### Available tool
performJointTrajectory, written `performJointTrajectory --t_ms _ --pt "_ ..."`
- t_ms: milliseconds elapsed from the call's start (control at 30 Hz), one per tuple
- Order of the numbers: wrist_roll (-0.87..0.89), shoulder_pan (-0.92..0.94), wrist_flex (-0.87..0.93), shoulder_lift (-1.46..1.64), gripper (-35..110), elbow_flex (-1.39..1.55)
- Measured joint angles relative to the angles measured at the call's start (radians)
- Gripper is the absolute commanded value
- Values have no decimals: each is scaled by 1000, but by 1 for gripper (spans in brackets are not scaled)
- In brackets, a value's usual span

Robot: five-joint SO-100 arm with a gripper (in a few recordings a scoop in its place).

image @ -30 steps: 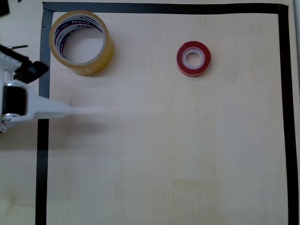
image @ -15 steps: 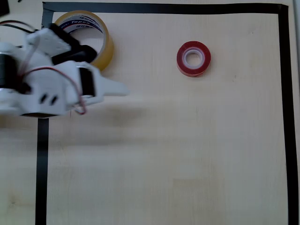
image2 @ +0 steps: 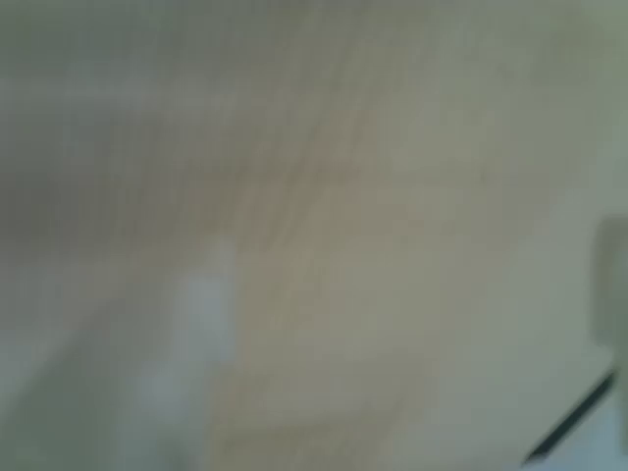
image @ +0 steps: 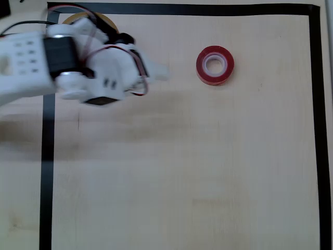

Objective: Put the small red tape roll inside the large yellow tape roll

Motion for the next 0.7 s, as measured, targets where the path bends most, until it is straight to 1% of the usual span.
performJointTrajectory --t_ms 200,367,700 --pt "-20 -15 28 -259 19 -233" --pt "-32 -35 55 -390 19 -393" --pt "-58 -34 241 -638 20 -839"
